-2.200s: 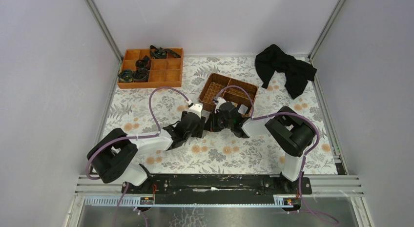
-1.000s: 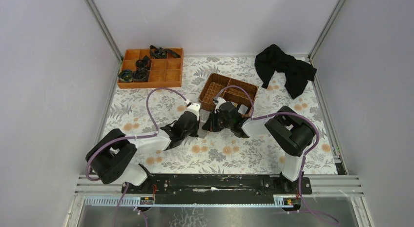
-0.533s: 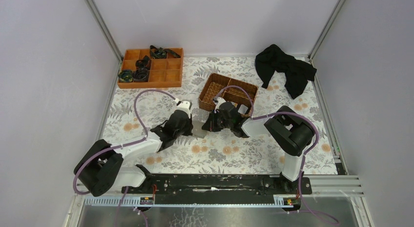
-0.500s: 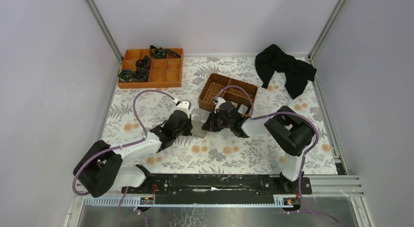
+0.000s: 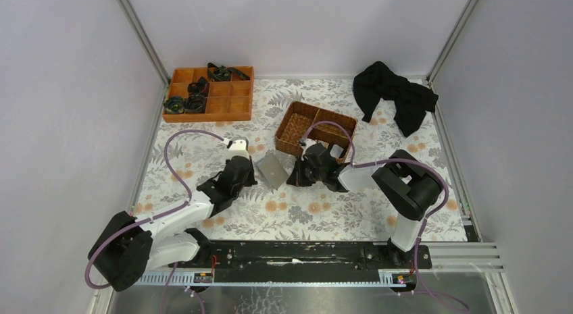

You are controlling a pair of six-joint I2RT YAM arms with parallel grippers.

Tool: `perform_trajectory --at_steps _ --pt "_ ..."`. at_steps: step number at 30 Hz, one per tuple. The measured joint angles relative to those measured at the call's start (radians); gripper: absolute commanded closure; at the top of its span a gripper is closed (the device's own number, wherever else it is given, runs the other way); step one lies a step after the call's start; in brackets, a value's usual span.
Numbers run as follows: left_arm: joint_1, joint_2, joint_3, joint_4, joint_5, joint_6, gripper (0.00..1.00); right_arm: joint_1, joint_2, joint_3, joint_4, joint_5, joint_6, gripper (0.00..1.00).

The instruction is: Take the credit cards out of the card holder

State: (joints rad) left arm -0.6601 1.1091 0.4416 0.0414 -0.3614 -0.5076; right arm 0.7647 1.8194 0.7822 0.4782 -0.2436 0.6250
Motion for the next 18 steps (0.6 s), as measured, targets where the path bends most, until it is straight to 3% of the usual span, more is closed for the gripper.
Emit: perform_trajectory --at_steps 9,14,18 --pt "0.007 0.042 0.001 -0.012 -0.084 -0.004 1.0 0.049 -0.157 -0.047 -0.294 0.097 -0.034 1.0" --pt "0.007 0.042 0.001 -0.01 -0.069 -0.004 1.0 0.079 -0.216 -0.034 -0.43 0.168 -0.085 0.54" --pt "0.007 0.011 0.0 -0.011 -0.039 -0.004 1.0 0.082 -0.216 0.01 -0.477 0.219 -0.134 0.49"
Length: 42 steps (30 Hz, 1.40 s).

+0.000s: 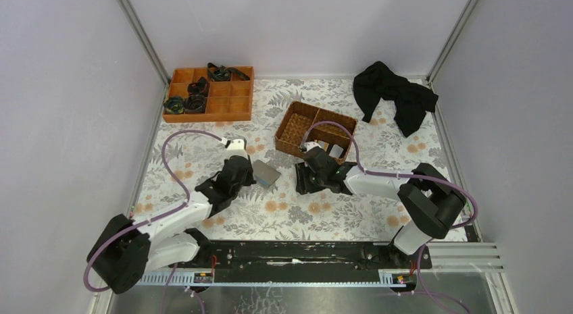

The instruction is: Take the credit cards out of the card holder

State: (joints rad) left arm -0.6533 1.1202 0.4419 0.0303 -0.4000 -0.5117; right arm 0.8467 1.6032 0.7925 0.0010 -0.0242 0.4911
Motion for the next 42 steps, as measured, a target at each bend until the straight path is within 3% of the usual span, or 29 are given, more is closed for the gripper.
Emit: perform_trajectory --at_steps 5,12,18,19,22,25,33,42 --pt "0.0 -0.094 0.047 -0.002 0.046 0.001 1.0 0.001 -0.009 0.041 -0.029 0.054 -0.034 0.5" --pt "-0.005 -0.044 0.168 -0.021 0.131 0.016 1.0 0.002 -0.094 0.026 -0.058 0.096 -0.042 0.49" --pt "-0.014 -0.047 0.182 -0.054 0.167 0.016 1.0 0.002 -0.116 0.027 -0.055 0.104 -0.045 0.49" --pt "-0.014 -0.051 0.181 -0.059 0.168 0.016 1.0 0.002 -0.112 0.028 -0.052 0.103 -0.046 0.51" --pt "-0.014 -0.085 0.159 -0.073 0.169 0.014 1.0 0.002 -0.073 0.057 -0.049 0.104 -0.048 0.71" --pt "-0.014 -0.147 0.109 -0.081 0.175 0.0 1.0 0.002 -0.005 0.114 -0.039 0.113 -0.05 0.81" --pt "-0.024 -0.256 -0.013 -0.122 0.186 -0.061 1.0 0.002 0.196 0.302 0.006 0.112 -0.069 0.88" --pt "-0.031 -0.393 -0.024 -0.22 0.146 -0.088 1.0 0.002 0.268 0.336 0.04 0.03 -0.076 0.9"
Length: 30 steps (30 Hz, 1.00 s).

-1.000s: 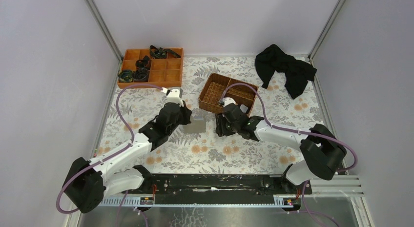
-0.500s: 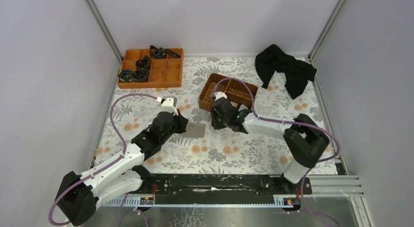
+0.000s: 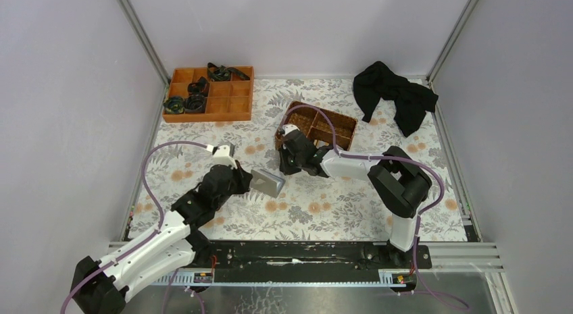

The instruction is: Take the credit cards out of the card holder

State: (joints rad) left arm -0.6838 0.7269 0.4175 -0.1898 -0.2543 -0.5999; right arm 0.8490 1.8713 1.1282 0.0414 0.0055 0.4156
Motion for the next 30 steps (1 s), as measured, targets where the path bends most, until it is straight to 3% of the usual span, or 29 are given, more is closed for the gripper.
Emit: perform_trajectory --at_steps 7,17,30 --pt "-0.001 -0.015 -0.009 -0.058 -0.062 -0.025 1.0 0.001 0.0 -0.003 0.063 -0.088 -0.001 0.96" --pt "-0.001 -0.029 -0.022 -0.083 -0.113 -0.046 1.0 0.038 0.042 -0.056 0.171 -0.256 0.027 0.96" --pt "-0.002 -0.218 -0.064 -0.159 -0.248 -0.13 1.0 0.076 0.055 -0.092 0.225 -0.248 0.074 1.0"
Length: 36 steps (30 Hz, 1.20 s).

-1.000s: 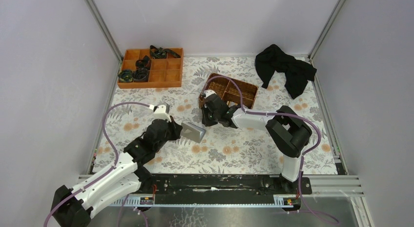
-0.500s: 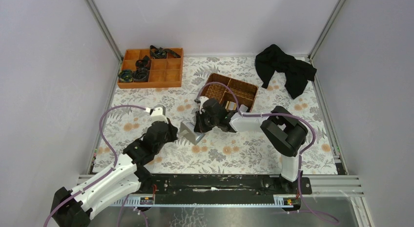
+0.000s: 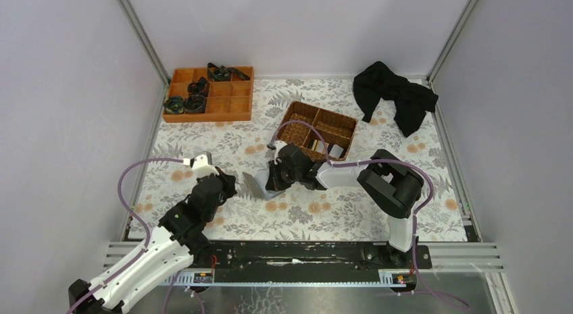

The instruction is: Take the credit cards out of the card holder

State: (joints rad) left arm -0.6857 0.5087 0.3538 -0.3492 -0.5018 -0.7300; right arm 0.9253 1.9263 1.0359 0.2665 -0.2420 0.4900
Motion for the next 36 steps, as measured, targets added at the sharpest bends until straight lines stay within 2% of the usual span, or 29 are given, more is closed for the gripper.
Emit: perform_trajectory --at_steps 6,11,12,14,18,21,24,30,32,36 --pt "-0.001 -0.02 -0.001 -0.045 -0.031 -0.032 1.0 -0.02 -0.042 -0.053 0.01 0.039 0.032 1.0" --pt "-0.001 0.038 -0.001 -0.051 -0.057 -0.047 1.0 -0.024 -0.085 -0.106 0.012 0.07 0.05 1.0" --pt "-0.001 0.045 0.0 -0.055 -0.063 -0.051 0.97 -0.025 -0.092 -0.114 0.012 0.076 0.053 1.0" --pt "-0.001 0.056 0.005 -0.076 -0.083 -0.07 0.88 -0.025 -0.103 -0.131 0.014 0.086 0.058 1.0" --pt "-0.001 0.051 0.019 -0.129 -0.143 -0.115 0.28 -0.025 -0.114 -0.149 0.027 0.093 0.064 1.0" --pt "-0.001 0.025 0.032 -0.172 -0.205 -0.16 0.15 -0.026 -0.114 -0.148 0.029 0.093 0.065 1.0" --pt "-0.001 -0.016 0.043 -0.195 -0.24 -0.176 0.09 -0.026 -0.113 -0.142 0.021 0.092 0.065 1.0" --pt "-0.001 -0.066 0.068 -0.122 -0.235 -0.106 0.12 -0.026 -0.109 -0.132 0.005 0.092 0.064 1.0" --pt "-0.001 -0.034 0.075 -0.07 -0.209 -0.074 0.14 -0.026 -0.108 -0.128 0.0 0.091 0.064 1.0" --pt "-0.015 0.125 0.109 0.048 -0.13 -0.004 0.15 -0.027 -0.105 -0.121 -0.01 0.09 0.064 1.0"
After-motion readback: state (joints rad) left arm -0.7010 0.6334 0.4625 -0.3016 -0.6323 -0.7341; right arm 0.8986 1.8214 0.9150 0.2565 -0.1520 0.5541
